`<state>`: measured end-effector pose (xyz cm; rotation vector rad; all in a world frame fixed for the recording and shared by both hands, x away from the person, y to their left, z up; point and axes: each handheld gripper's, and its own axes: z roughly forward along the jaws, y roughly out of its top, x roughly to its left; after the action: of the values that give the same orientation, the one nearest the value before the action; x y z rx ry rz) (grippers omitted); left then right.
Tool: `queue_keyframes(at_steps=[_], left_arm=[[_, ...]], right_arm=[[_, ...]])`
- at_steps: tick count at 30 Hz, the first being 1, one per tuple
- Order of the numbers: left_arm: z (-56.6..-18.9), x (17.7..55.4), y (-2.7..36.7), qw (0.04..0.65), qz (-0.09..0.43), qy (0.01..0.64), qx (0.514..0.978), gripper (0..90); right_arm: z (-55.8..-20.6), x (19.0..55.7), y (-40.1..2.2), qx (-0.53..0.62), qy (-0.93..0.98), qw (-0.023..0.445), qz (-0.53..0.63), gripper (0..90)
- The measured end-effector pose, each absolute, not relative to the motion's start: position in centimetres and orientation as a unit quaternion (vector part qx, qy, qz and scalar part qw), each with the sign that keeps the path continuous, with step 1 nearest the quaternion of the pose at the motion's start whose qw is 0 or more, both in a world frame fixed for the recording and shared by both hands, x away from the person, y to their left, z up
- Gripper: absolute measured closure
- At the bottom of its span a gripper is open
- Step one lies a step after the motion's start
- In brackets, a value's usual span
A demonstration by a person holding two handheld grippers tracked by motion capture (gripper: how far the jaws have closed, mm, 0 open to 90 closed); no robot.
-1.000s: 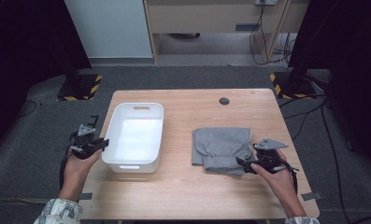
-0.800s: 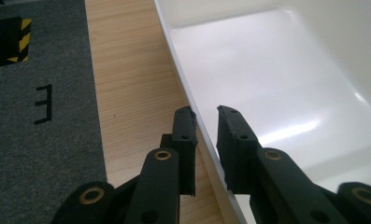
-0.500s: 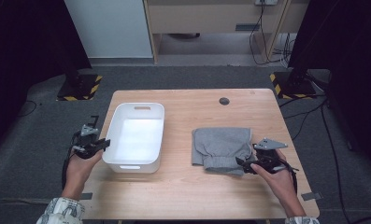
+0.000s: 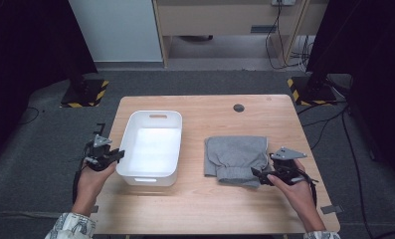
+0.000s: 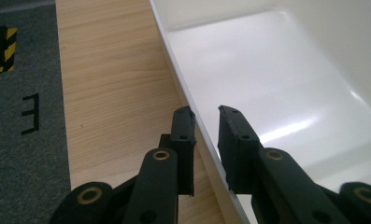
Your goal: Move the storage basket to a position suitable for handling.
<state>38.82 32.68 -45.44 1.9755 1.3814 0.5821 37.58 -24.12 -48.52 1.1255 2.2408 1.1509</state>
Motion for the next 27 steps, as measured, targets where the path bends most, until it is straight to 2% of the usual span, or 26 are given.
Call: queue_keyframes(at_steps=[27], left_arm=[[-45.6,38.5,31.1,0.336,0.218,0.515,0.758,73.7]], right_arm=[[-48.6,37.5,-24.0,0.399,0.799,0.19,0.408,6.9]])
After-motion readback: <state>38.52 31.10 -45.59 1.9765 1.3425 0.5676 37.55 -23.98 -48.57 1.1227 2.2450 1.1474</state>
